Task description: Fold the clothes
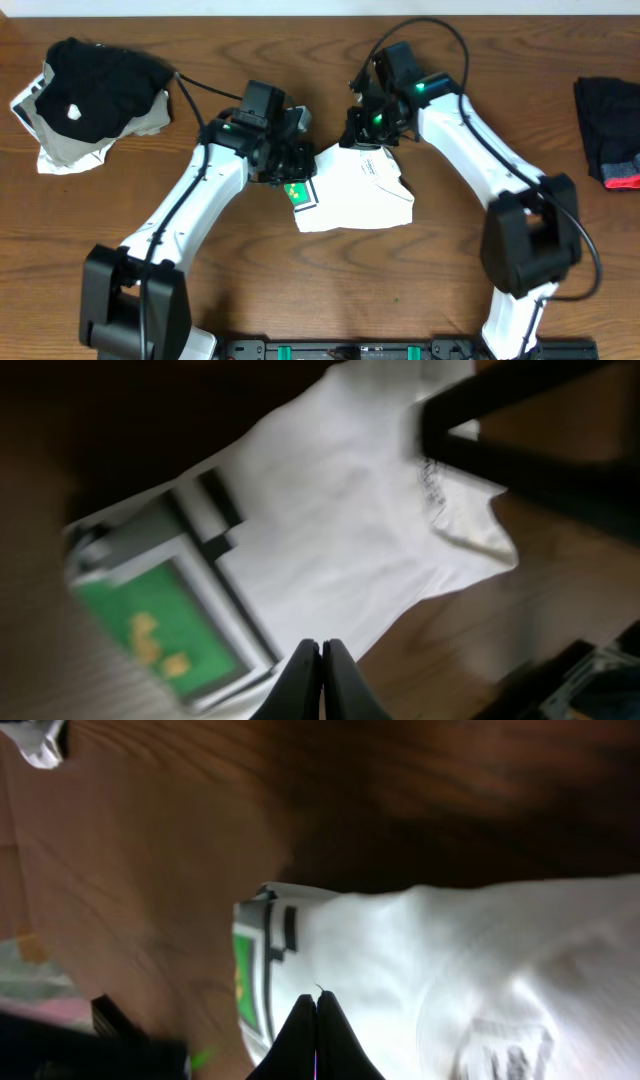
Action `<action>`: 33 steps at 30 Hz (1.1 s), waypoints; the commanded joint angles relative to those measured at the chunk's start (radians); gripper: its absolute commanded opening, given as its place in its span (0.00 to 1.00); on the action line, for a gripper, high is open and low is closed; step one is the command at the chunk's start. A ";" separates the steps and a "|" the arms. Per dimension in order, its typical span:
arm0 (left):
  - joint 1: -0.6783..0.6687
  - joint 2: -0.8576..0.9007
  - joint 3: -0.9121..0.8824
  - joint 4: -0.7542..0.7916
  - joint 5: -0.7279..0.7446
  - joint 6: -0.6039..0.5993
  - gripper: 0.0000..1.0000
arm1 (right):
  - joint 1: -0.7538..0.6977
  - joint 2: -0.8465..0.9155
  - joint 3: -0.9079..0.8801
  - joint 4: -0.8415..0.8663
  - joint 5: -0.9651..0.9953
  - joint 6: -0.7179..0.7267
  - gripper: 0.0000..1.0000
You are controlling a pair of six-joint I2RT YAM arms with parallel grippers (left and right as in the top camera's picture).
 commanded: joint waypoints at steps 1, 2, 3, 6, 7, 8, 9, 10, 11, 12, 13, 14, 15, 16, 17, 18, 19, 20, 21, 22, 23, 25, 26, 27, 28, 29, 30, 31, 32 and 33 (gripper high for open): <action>-0.016 0.056 -0.012 0.046 0.044 -0.082 0.06 | -0.016 0.058 0.012 0.015 -0.101 0.003 0.01; -0.021 0.076 -0.012 0.066 0.044 -0.085 0.06 | -0.016 0.071 0.012 0.019 -0.113 0.003 0.01; -0.026 0.097 -0.012 0.083 0.045 -0.085 0.06 | -0.018 0.079 0.012 0.023 -0.119 0.003 0.01; -0.032 0.164 -0.012 0.109 0.045 -0.118 0.06 | -0.025 0.105 0.012 0.023 -0.118 0.002 0.01; -0.032 0.182 -0.012 0.111 0.045 -0.122 0.06 | -0.029 0.113 0.012 0.023 -0.117 0.002 0.01; -0.032 0.203 -0.012 0.111 0.045 -0.122 0.06 | -0.034 0.116 0.012 0.023 -0.118 0.003 0.01; -0.031 0.220 -0.012 0.111 0.044 -0.121 0.06 | -0.039 0.119 0.012 0.023 -0.118 0.003 0.01; -0.031 0.244 -0.012 0.116 0.045 -0.121 0.06 | -0.049 0.121 0.012 0.026 -0.118 0.003 0.01; -0.031 0.259 -0.012 0.120 0.045 -0.121 0.06 | -0.056 0.122 0.011 0.026 -0.118 0.003 0.01; -0.031 0.281 -0.012 0.127 0.045 -0.121 0.06 | -0.064 0.122 0.011 0.027 -0.118 0.003 0.01; -0.031 0.303 -0.012 0.135 0.045 -0.121 0.06 | -0.071 0.122 0.011 0.026 -0.118 0.003 0.01; -0.031 0.322 -0.012 0.143 0.045 -0.122 0.06 | -0.078 0.122 0.011 0.026 -0.117 0.002 0.01; -0.031 0.346 -0.012 0.151 0.044 -0.121 0.06 | -0.084 0.122 0.011 0.024 -0.117 0.002 0.01; -0.029 0.363 -0.012 0.155 0.043 -0.121 0.06 | -0.090 0.122 0.010 0.023 -0.117 -0.002 0.01; -0.026 0.386 -0.012 0.159 0.043 -0.121 0.06 | -0.094 0.122 0.008 0.021 -0.113 -0.006 0.01; -0.023 0.402 -0.012 0.159 0.043 -0.120 0.06 | -0.097 0.122 0.005 0.021 -0.108 -0.013 0.01; -0.020 0.416 -0.012 0.159 0.042 -0.114 0.06 | -0.099 0.122 0.000 0.022 -0.106 -0.022 0.01; -0.015 0.430 -0.012 0.158 0.042 -0.104 0.06 | -0.099 0.122 -0.004 0.024 -0.105 -0.036 0.01; -0.011 0.440 -0.012 0.155 0.042 -0.089 0.06 | -0.098 0.126 -0.008 0.026 -0.102 -0.048 0.01; -0.008 0.445 -0.012 0.151 0.042 -0.072 0.06 | -0.098 0.129 -0.011 0.027 -0.101 -0.055 0.01; -0.005 0.447 -0.012 0.146 0.041 -0.058 0.06 | -0.098 0.137 -0.011 0.028 -0.096 -0.057 0.01; 0.000 0.447 -0.011 0.135 0.040 -0.026 0.06 | -0.098 0.156 -0.011 0.029 -0.095 -0.057 0.01; 0.003 0.447 -0.011 0.131 0.040 -0.021 0.06 | -0.098 0.170 -0.011 0.029 -0.095 -0.057 0.01; 0.008 0.447 -0.011 0.124 0.040 -0.005 0.06 | -0.098 0.184 -0.011 0.029 -0.094 -0.057 0.01; 0.013 0.447 -0.011 0.115 0.040 0.016 0.06 | -0.099 0.201 -0.011 0.029 -0.091 -0.057 0.01; 0.018 0.447 -0.011 0.105 0.040 0.035 0.06 | -0.101 0.217 -0.011 0.028 -0.086 -0.057 0.01; 0.026 0.447 -0.011 0.092 0.040 0.060 0.06 | -0.104 0.232 -0.011 0.025 -0.075 -0.057 0.01; 0.035 0.447 -0.011 0.075 0.040 0.090 0.06 | -0.107 0.250 -0.011 0.020 -0.050 -0.056 0.01; 0.044 0.447 -0.011 0.061 0.040 0.115 0.06 | -0.111 0.263 -0.011 0.014 -0.020 -0.049 0.01; 0.056 0.447 -0.011 0.045 0.040 0.143 0.06 | -0.116 0.274 -0.011 0.008 0.017 -0.044 0.01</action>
